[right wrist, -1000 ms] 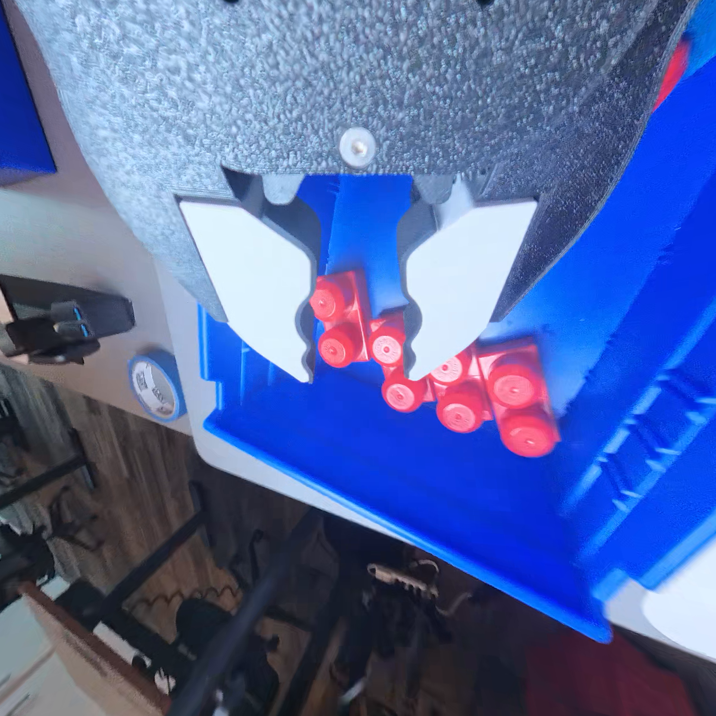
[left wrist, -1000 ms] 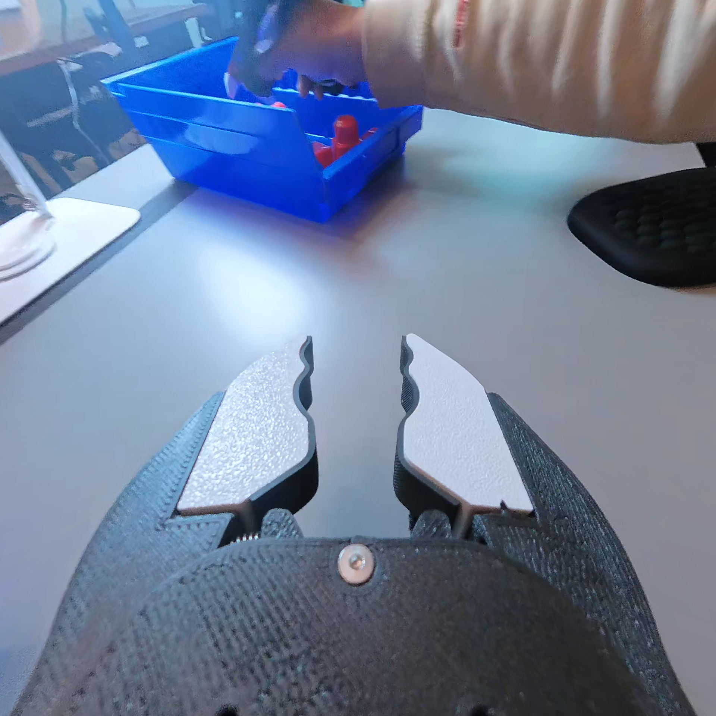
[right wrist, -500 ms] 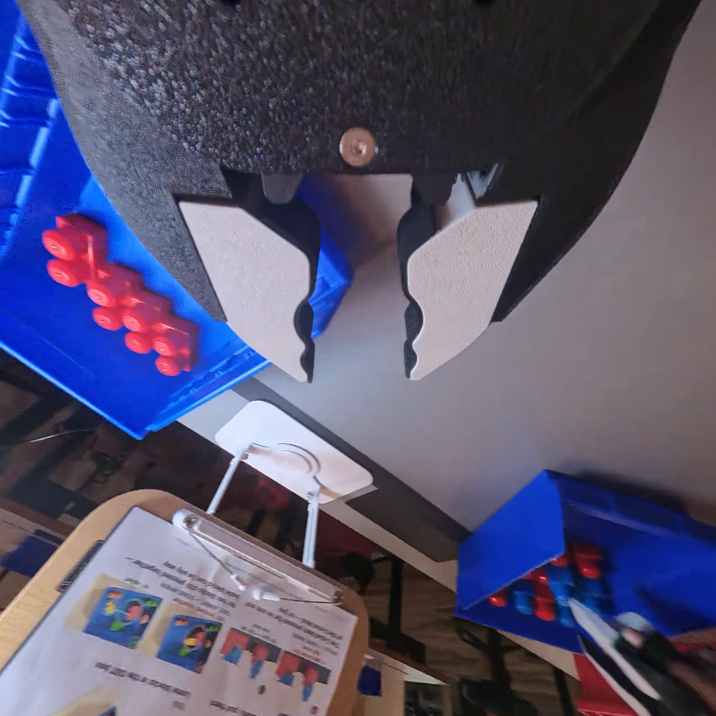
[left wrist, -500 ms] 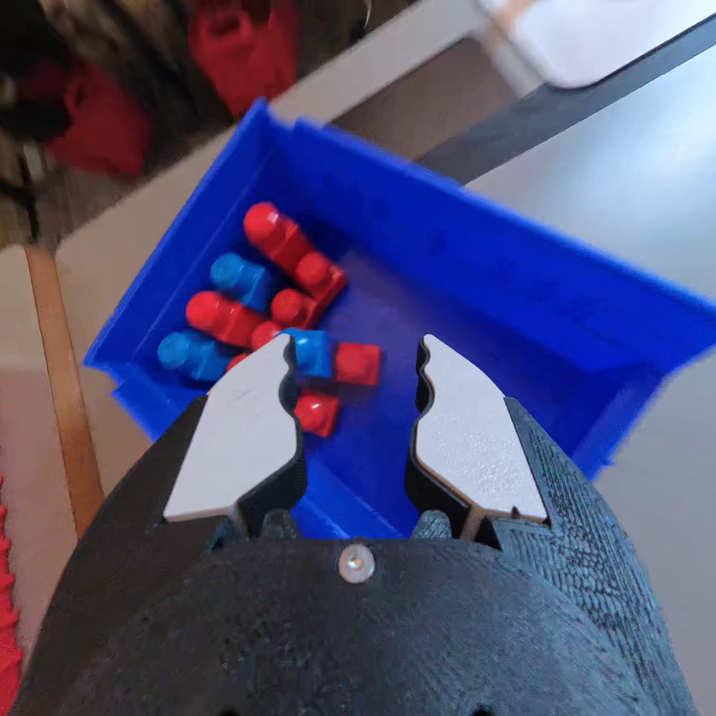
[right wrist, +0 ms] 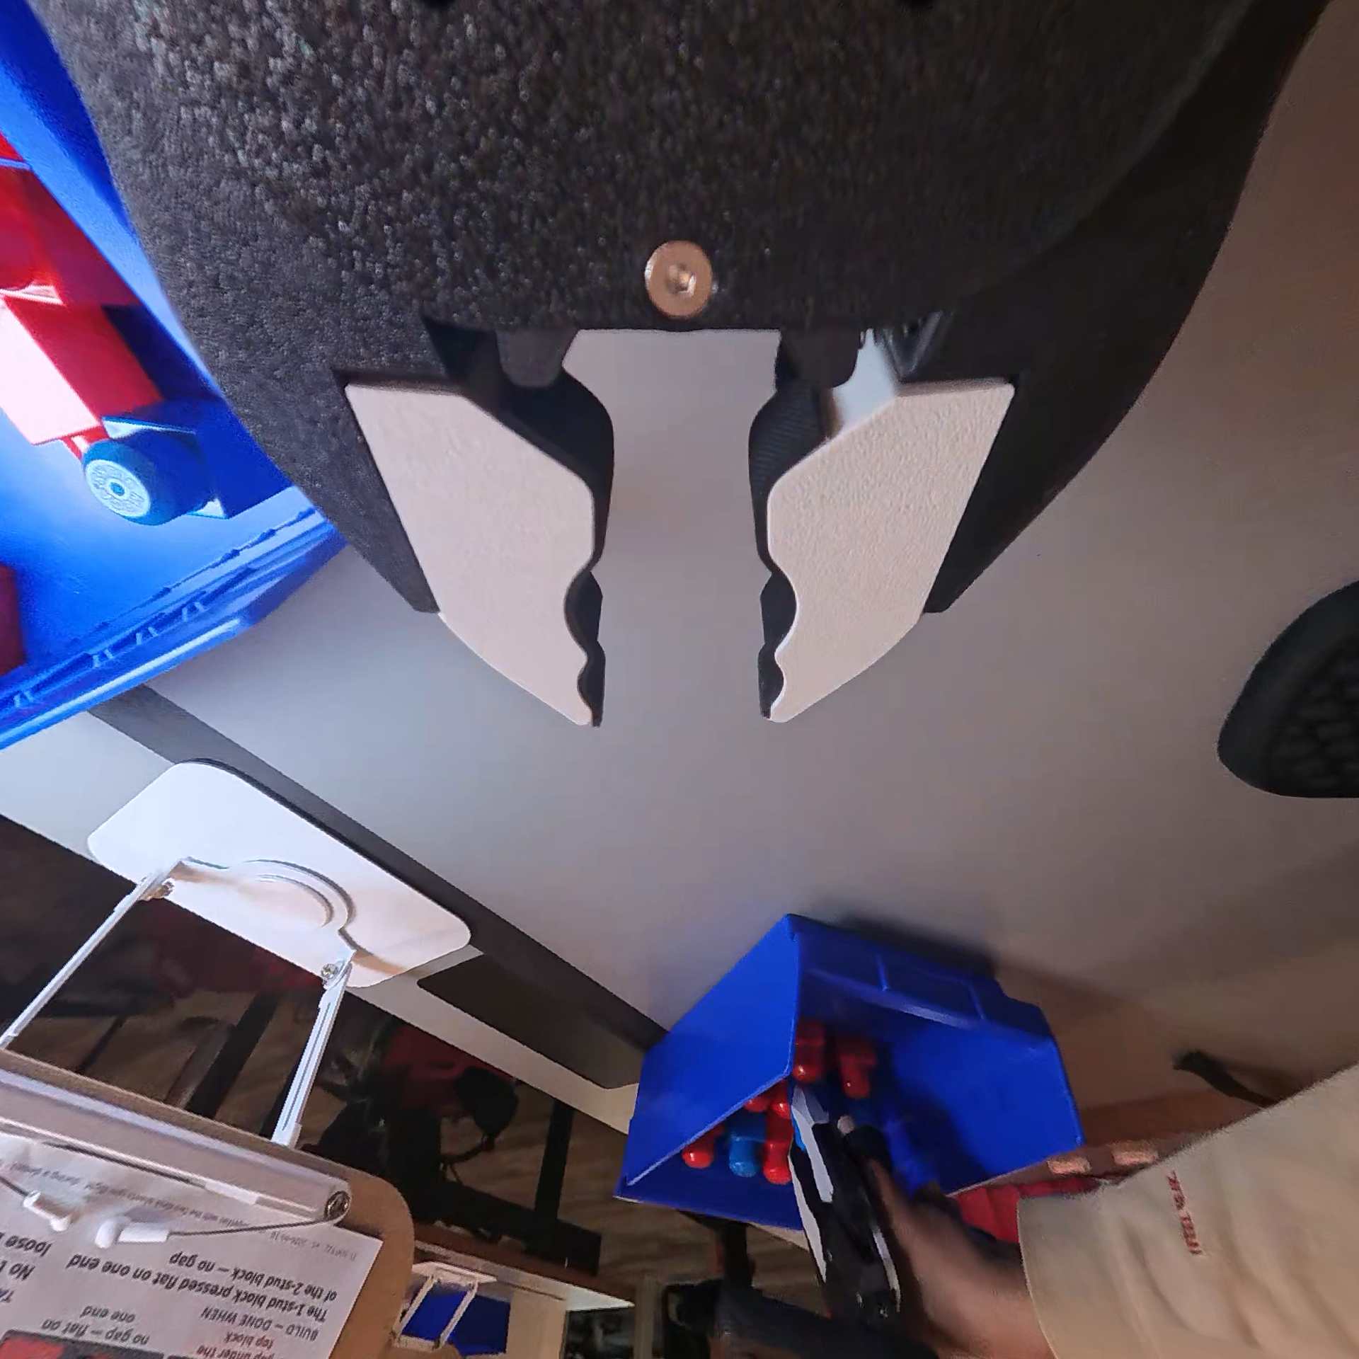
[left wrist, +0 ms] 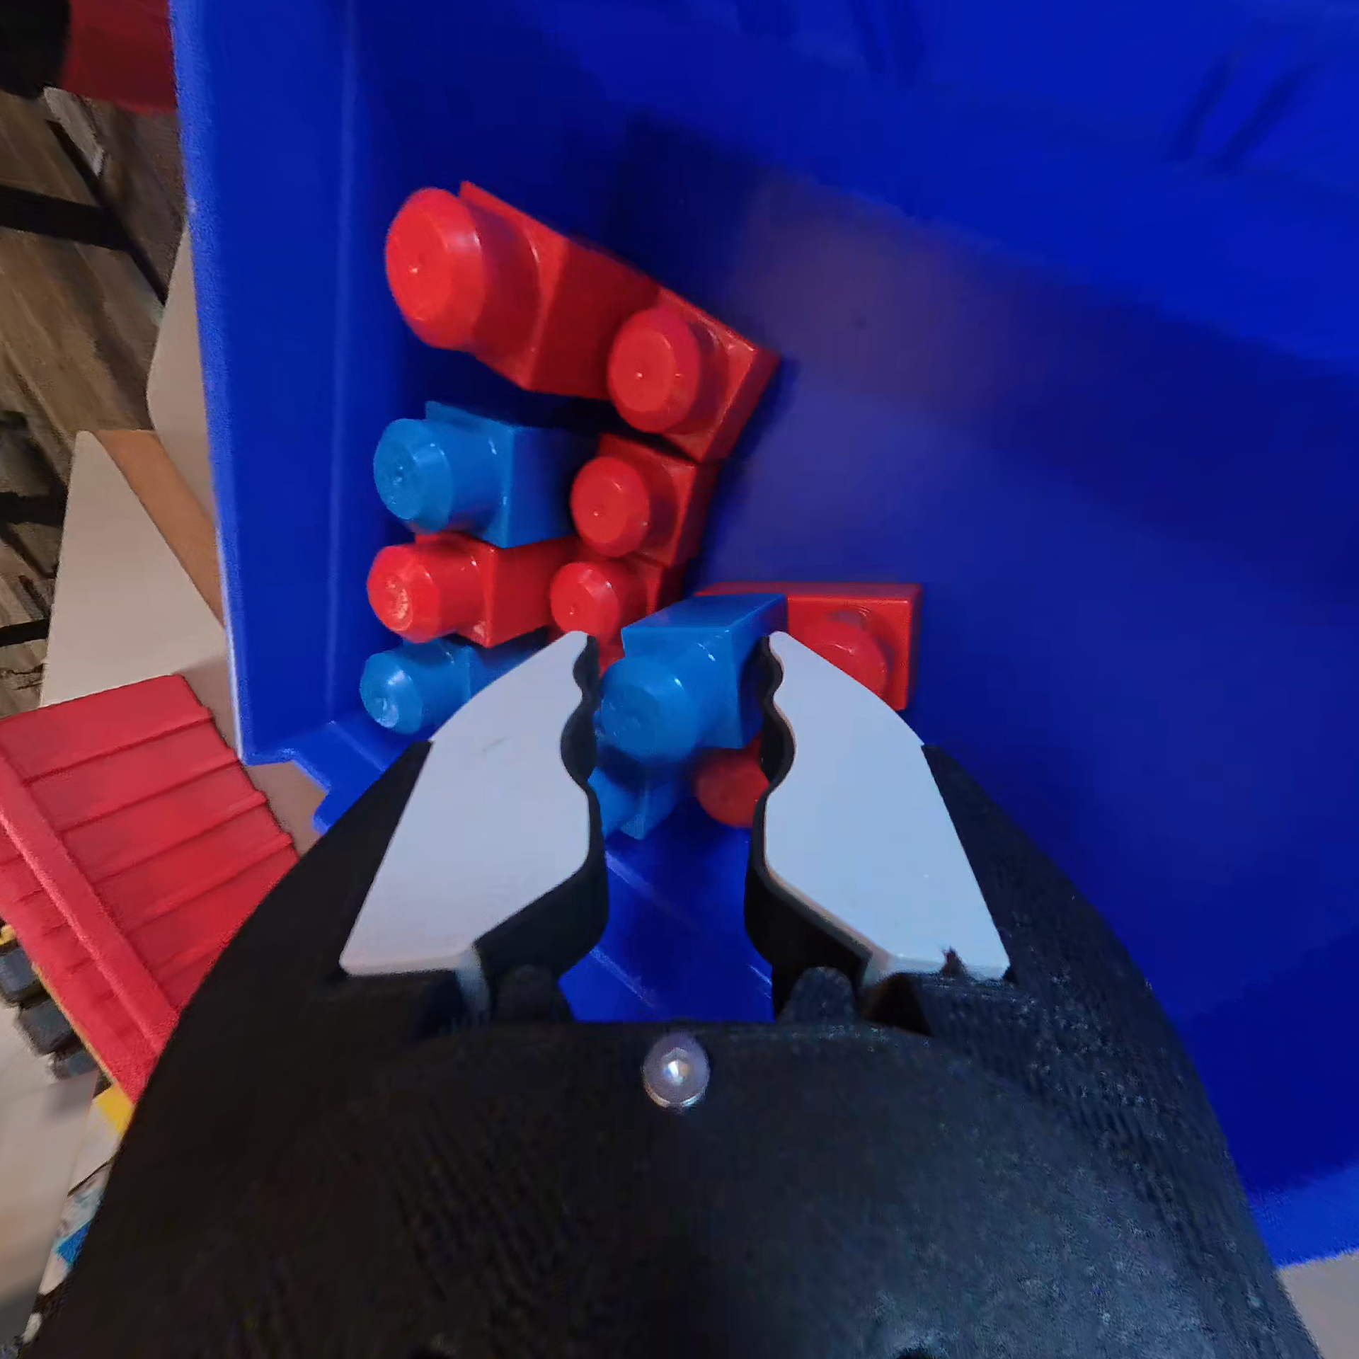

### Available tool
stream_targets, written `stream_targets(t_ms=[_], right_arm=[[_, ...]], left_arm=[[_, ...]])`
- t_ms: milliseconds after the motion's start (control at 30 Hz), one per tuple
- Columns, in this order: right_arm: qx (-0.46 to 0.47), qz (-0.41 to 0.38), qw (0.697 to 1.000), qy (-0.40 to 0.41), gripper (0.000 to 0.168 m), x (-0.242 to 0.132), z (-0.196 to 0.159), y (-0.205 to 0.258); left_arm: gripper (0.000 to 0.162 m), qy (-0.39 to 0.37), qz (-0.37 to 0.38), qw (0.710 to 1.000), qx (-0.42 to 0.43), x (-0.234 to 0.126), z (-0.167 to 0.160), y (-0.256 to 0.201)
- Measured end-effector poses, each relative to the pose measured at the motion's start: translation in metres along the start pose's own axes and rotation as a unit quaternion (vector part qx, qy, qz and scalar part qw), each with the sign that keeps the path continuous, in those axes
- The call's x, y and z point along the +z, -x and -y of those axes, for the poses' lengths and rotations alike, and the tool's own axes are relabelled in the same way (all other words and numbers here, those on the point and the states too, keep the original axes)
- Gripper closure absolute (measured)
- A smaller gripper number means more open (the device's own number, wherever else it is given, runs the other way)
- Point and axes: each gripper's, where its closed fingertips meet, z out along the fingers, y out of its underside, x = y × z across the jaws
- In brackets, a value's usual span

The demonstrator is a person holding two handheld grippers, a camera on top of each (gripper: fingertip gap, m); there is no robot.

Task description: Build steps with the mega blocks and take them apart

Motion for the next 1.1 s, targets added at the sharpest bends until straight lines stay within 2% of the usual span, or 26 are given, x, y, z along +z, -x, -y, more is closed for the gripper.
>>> stream_targets(t_ms=[67, 167, 267, 367, 467, 533, 633, 767, 867, 900, 933, 1000, 1100], right_arm=[[0.004, 0.003, 1.0, -0.001, 0.128, 0.0, -0.001, 0.001], [0.002, 0.004, 1.0, -0.005, 0.128, -0.002, -0.002, 0.003], [0.006, 0.015, 1.0, -0.014, 0.128, -0.002, -0.001, 0.007], [0.017, 0.038, 0.999, -0.024, 0.128, 0.002, 0.001, 0.014], [0.039, 0.087, 0.994, -0.045, 0.125, 0.003, 0.005, 0.03], [0.091, 0.164, 0.98, -0.066, 0.121, 0.0, 0.012, 0.05], [0.22, 0.32, 0.918, -0.083, 0.103, -0.014, 0.028, 0.079], [0.32, 0.422, 0.84, -0.117, 0.096, -0.027, 0.04, 0.089], [0.358, 0.475, 0.794, -0.123, 0.097, -0.035, 0.045, 0.099], [0.364, 0.486, 0.786, -0.118, 0.1, -0.036, 0.045, 0.104], [0.366, 0.496, 0.779, -0.115, 0.113, -0.037, 0.045, 0.109], [0.364, 0.497, 0.779, -0.111, 0.119, -0.036, 0.042, 0.115], [0.341, 0.474, 0.804, -0.114, 0.127, -0.031, 0.037, 0.108]], left_arm=[[0.123, -0.012, -0.012, 1.0, -0.005, -0.005, 0.001, -0.004], [0.13, -0.071, 0.002, 0.997, 0.004, -0.027, 0.013, -0.004], [0.131, -0.164, 0.001, 0.986, 0.003, -0.069, 0.031, -0.012], [0.131, -0.276, -0.008, 0.961, 0.012, -0.124, 0.05, -0.032], [0.131, -0.417, -0.055, 0.907, 0.035, -0.192, 0.069, -0.077], [0.131, -0.509, -0.103, 0.852, 0.063, -0.241, 0.076, -0.122], [0.132, -0.614, -0.163, 0.764, 0.111, -0.301, 0.072, -0.197], [0.132, -0.693, -0.205, 0.672, 0.162, -0.349, 0.058, -0.279], [0.133, -0.72, -0.22, 0.629, 0.195, -0.363, 0.05, -0.32], [0.133, -0.724, -0.225, 0.62, 0.202, -0.365, 0.048, -0.329], [0.133, -0.728, -0.228, 0.612, 0.209, -0.366, 0.046, -0.337], [0.133, -0.737, -0.24, 0.595, 0.214, -0.368, 0.043, -0.346], [0.129, -0.719, -0.25, 0.614, 0.209, -0.359, 0.045, -0.347]])
